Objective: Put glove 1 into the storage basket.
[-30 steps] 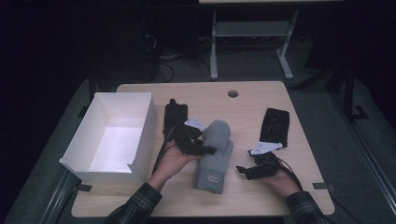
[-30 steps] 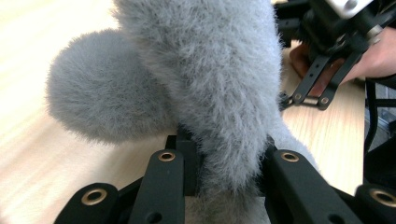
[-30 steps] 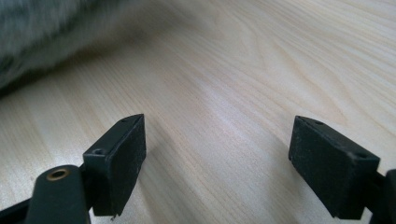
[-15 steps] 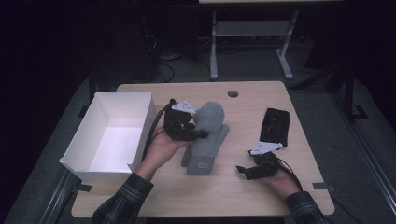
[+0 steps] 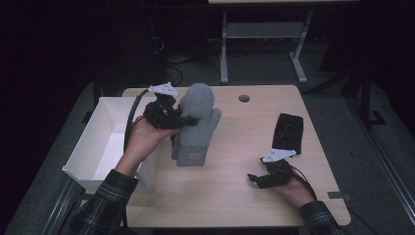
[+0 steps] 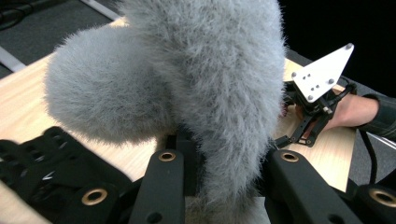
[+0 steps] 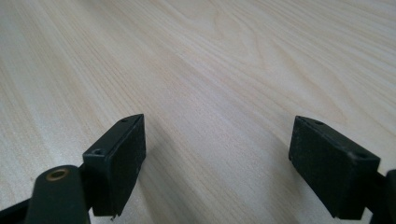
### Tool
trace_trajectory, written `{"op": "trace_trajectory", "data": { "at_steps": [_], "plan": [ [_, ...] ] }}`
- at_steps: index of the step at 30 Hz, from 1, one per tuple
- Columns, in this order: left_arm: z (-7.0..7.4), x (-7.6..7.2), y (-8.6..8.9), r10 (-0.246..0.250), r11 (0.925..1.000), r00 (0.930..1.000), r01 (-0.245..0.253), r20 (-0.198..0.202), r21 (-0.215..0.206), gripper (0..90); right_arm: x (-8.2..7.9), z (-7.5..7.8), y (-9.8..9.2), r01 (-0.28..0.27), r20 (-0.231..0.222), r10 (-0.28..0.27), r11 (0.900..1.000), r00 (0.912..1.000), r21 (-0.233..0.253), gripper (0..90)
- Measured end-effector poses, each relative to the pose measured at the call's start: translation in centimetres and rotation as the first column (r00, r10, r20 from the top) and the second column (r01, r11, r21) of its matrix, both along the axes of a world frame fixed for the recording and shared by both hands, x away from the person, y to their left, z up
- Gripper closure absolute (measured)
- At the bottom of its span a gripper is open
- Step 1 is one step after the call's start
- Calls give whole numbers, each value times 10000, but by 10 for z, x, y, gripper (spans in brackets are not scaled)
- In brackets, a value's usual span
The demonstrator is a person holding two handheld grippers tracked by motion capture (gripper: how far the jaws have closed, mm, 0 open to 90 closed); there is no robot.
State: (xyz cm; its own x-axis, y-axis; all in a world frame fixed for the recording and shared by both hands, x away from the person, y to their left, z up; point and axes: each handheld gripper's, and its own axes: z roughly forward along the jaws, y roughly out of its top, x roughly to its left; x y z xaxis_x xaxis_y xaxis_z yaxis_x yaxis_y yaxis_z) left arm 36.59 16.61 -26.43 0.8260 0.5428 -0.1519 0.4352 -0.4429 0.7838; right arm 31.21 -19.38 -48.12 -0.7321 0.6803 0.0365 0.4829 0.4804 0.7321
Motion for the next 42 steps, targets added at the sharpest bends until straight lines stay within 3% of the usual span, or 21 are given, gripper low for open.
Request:
{"op": "trace_trajectory", "data": {
  "at_steps": [4,11,18,20,24,31,37,38,42],
  "plan": [
    [20,0,24,403,9992,9990,-401,211,-95,732,0,0,0,-1,5,1,10000,10000,-1,187],
    [35,-2,57,961,9950,9948,-950,336,-310,731,0,0,0,25,-25,-25,10000,10000,9,187],
    [43,-1,98,1775,9828,9835,-1752,359,-584,731,0,0,0,29,-28,-29,10000,10000,13,187],
    [45,-1,117,2182,9742,9751,-2153,397,-673,731,0,0,0,4,1,-4,10000,10000,3,187],
    [45,-1,134,2450,9677,9688,-2421,364,-697,731,0,0,0,35,-28,-35,10000,10000,12,186],
    [36,-8,160,2897,9560,9566,-2877,310,-582,730,-1,0,-1,98,-37,-98,10000,9999,-4,183],
    [12,-13,175,3231,9457,9462,-3235,-156,-306,731,-2,0,-3,36,-17,-36,10000,10000,11,180],
    [4,-15,179,3370,9411,9411,-3376,-278,-184,730,-2,0,-3,16,-14,-16,10000,10000,11,179],
    [-11,-15,183,3477,9373,9363,-3484,-501,-51,730,-2,0,-3,-43,0,43,10000,10000,12,178]
  ]
}}
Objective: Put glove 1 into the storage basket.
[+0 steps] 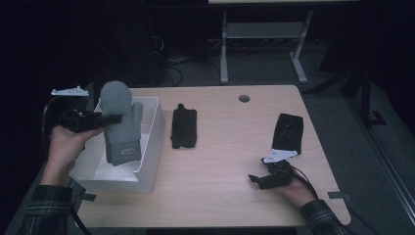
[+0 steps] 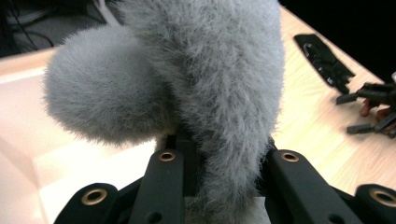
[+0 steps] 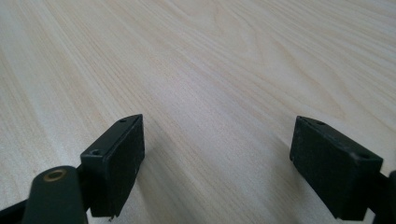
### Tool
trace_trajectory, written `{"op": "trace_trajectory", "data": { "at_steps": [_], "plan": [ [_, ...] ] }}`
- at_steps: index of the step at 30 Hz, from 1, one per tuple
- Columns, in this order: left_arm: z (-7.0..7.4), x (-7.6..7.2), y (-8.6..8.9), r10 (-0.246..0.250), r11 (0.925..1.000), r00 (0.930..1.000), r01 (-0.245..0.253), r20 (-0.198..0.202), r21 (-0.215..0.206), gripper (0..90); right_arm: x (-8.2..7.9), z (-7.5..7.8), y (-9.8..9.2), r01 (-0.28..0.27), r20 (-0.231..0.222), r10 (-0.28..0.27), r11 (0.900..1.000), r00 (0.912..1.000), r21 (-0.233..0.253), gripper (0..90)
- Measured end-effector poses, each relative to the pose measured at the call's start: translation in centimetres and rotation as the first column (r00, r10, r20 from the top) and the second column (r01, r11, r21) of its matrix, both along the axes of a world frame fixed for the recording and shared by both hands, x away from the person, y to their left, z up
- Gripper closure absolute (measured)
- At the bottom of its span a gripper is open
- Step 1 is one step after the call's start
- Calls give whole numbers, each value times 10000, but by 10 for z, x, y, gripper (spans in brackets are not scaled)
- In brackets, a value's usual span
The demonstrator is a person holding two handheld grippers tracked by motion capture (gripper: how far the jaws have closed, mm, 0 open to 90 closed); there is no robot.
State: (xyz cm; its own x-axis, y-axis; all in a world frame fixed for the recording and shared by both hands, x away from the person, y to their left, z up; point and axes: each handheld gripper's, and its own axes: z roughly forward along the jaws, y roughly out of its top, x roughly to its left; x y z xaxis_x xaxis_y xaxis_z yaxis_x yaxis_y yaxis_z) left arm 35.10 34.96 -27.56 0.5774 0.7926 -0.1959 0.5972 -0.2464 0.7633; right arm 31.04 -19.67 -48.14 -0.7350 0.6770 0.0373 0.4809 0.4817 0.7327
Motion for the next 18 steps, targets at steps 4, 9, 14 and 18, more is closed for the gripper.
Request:
{"op": "trace_trajectory", "data": {
  "at_steps": [4,9,14,18],
  "plan": [
    [-24,5,2,-8,9998,9991,15,-431,181,729,0,0,0,-4,3,4,10000,10000,-7,178],
    [-53,12,1,-188,9994,9944,218,-1042,270,729,0,0,0,2,-3,-2,10000,10000,-11,178],
    [-77,21,0,-337,9986,9856,399,-1656,346,728,0,0,0,13,-8,-13,10000,10000,-14,178],
    [-91,31,0,-270,9966,9798,417,-1980,707,717,0,0,0,21,-10,-21,10000,10000,-15,178]
  ]
}}
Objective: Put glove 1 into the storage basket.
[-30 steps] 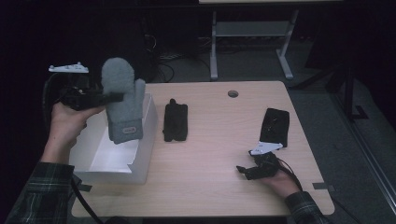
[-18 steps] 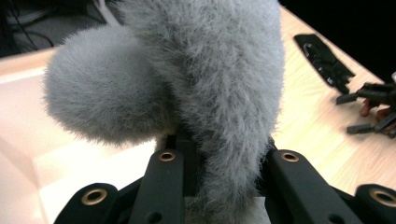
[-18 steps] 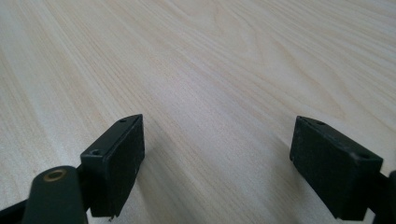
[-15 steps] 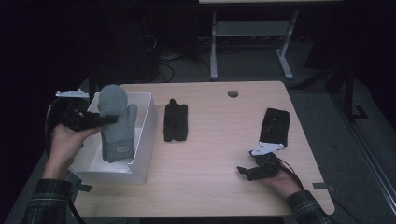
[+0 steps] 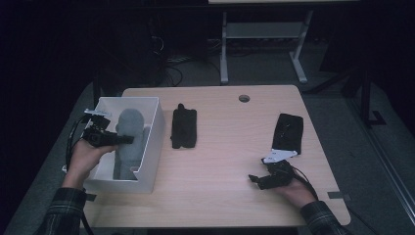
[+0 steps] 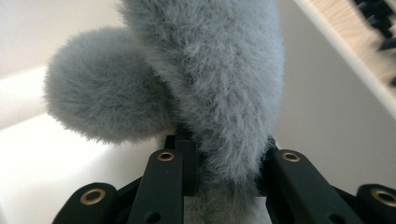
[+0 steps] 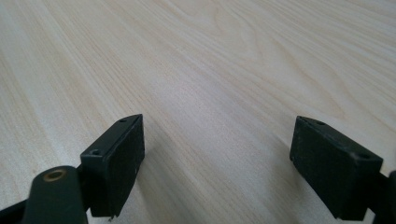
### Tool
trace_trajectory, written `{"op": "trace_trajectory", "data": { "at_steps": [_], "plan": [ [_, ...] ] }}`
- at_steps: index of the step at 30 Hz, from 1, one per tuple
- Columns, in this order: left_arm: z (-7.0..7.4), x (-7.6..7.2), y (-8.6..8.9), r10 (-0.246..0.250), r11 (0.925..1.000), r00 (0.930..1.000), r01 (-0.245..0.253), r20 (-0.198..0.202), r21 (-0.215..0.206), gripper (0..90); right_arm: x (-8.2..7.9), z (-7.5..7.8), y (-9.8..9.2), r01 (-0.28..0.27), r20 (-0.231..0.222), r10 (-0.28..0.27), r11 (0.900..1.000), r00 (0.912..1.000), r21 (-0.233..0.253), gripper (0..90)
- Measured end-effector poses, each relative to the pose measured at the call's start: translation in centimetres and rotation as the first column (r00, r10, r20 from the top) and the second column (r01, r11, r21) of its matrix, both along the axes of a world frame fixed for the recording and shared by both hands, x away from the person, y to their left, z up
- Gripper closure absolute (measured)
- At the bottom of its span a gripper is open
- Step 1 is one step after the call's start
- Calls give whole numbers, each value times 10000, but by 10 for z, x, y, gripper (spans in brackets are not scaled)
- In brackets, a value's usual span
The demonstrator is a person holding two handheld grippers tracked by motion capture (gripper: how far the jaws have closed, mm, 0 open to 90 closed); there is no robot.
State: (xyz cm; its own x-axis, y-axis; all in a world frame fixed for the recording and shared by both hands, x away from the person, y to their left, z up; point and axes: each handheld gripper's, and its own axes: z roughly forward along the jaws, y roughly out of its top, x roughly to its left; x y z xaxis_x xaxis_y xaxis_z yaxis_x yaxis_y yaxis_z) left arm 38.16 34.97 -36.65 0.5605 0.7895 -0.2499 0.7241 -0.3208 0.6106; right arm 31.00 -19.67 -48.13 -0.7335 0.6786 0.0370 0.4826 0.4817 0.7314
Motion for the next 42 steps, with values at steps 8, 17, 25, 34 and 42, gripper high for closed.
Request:
{"op": "trace_trajectory", "data": {
  "at_steps": [8,17,25,34,42],
  "plan": [
    [-25,25,2,187,9973,9983,-146,-561,721,675,0,0,0,-5,4,5,10000,10000,4,178],
    [-43,42,7,1201,9875,9895,-1108,-802,1121,434,0,0,0,-9,7,9,10000,10000,4,177],
    [-30,39,11,1784,9792,9839,-1780,50,970,280,0,0,0,-10,4,10,10000,10000,0,177],
    [4,33,6,1651,9821,9823,-1720,884,773,233,0,0,0,-4,-1,4,10000,10000,1,177],
    [28,25,-17,1156,9917,9859,-1214,1209,417,233,0,0,0,-7,-1,7,10000,10000,0,177]
  ]
}}
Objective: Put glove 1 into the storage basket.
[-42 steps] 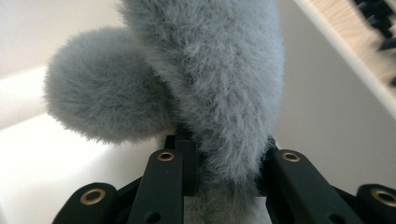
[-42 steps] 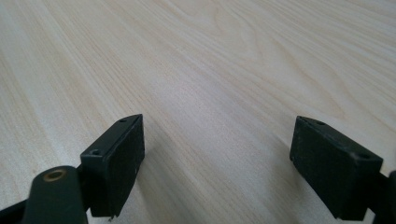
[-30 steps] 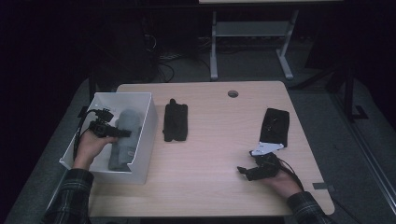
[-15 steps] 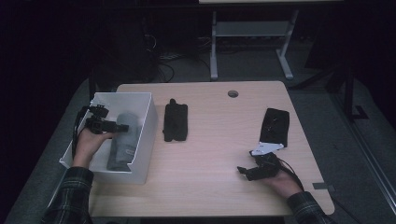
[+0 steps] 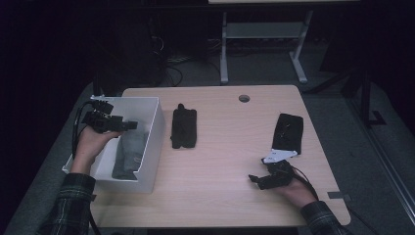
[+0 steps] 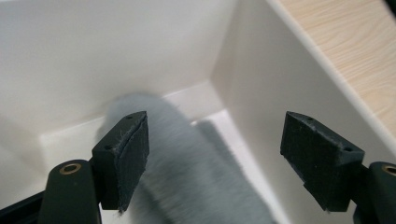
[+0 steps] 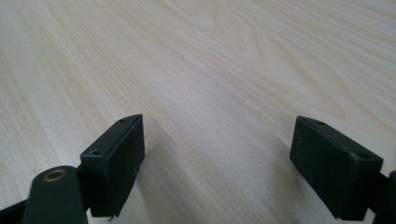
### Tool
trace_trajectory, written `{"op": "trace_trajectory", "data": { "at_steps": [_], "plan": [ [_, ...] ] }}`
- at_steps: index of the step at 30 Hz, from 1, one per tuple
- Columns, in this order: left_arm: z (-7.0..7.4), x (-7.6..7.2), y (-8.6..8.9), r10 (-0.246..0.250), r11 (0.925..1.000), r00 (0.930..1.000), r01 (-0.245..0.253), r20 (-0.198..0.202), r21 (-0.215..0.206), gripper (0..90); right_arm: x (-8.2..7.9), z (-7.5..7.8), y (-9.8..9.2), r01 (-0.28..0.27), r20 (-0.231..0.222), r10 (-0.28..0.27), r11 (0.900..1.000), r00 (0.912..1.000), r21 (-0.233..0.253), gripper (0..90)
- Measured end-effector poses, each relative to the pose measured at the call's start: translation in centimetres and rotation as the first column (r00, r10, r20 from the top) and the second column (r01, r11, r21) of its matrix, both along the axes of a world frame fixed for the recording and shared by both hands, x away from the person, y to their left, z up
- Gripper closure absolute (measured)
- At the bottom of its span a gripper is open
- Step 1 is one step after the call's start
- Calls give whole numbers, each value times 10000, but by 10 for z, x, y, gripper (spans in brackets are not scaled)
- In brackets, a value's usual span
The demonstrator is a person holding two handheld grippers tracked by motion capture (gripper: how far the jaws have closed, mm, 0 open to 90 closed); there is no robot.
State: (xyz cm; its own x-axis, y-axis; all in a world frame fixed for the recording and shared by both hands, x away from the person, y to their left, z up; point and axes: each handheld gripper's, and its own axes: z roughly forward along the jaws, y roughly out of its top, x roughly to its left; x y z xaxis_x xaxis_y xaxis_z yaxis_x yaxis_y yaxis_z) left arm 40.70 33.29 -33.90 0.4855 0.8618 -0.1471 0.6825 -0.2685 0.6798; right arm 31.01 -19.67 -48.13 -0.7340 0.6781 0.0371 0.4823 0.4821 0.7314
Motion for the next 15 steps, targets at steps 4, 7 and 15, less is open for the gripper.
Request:
{"op": "trace_trajectory", "data": {
  "at_steps": [4,7,15],
  "plan": [
    [10,-4,-16,-356,9992,9992,359,180,-181,233,0,0,0,-4,5,4,10000,10000,-4,177],
    [18,-7,-30,-716,9972,9969,723,331,-189,233,0,0,0,-14,2,14,10000,10000,-7,177],
    [26,-16,-71,-1607,9859,9855,1629,547,-377,233,0,0,0,-45,-2,45,10000,10000,-5,177]
  ]
}}
